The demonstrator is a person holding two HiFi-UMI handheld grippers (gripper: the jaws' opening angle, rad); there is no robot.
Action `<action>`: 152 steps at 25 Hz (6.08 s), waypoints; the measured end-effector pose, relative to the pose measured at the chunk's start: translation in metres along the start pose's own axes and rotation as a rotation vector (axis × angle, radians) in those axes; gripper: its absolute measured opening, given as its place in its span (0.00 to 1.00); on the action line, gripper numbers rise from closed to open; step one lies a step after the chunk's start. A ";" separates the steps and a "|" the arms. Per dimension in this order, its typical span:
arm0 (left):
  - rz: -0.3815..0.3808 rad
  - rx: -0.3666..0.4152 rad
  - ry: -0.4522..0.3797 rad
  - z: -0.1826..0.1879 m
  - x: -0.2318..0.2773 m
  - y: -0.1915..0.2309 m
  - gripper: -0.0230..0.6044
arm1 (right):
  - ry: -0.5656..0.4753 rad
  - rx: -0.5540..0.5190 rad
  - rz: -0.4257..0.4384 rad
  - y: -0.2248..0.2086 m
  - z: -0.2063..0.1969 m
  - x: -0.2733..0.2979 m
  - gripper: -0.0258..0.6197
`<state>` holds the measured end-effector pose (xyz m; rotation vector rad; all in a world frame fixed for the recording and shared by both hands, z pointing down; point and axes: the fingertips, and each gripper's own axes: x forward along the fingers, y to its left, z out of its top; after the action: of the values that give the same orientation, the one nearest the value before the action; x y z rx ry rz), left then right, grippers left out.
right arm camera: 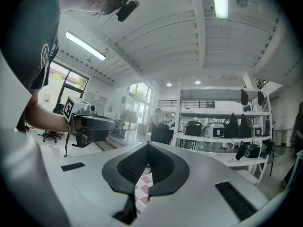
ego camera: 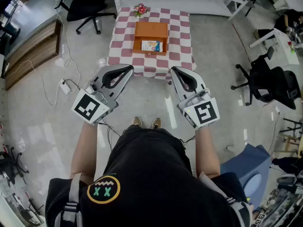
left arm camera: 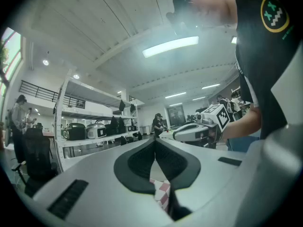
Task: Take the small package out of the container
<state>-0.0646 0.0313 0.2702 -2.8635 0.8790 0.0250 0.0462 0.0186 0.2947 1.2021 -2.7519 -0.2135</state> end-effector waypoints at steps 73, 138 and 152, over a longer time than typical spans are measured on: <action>-0.001 0.039 0.029 -0.014 0.033 0.001 0.07 | 0.006 0.052 -0.006 -0.037 -0.028 0.001 0.96; -0.015 -0.207 0.079 -0.133 0.151 0.236 0.07 | 0.844 0.862 0.112 -0.154 -0.432 0.300 0.96; 0.016 -0.234 0.085 -0.142 0.156 0.257 0.07 | 1.022 0.956 0.131 -0.144 -0.471 0.320 0.96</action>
<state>-0.0824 -0.2861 0.3666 -3.0945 0.9757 0.0082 0.0166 -0.3497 0.7508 0.8230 -1.9048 1.4226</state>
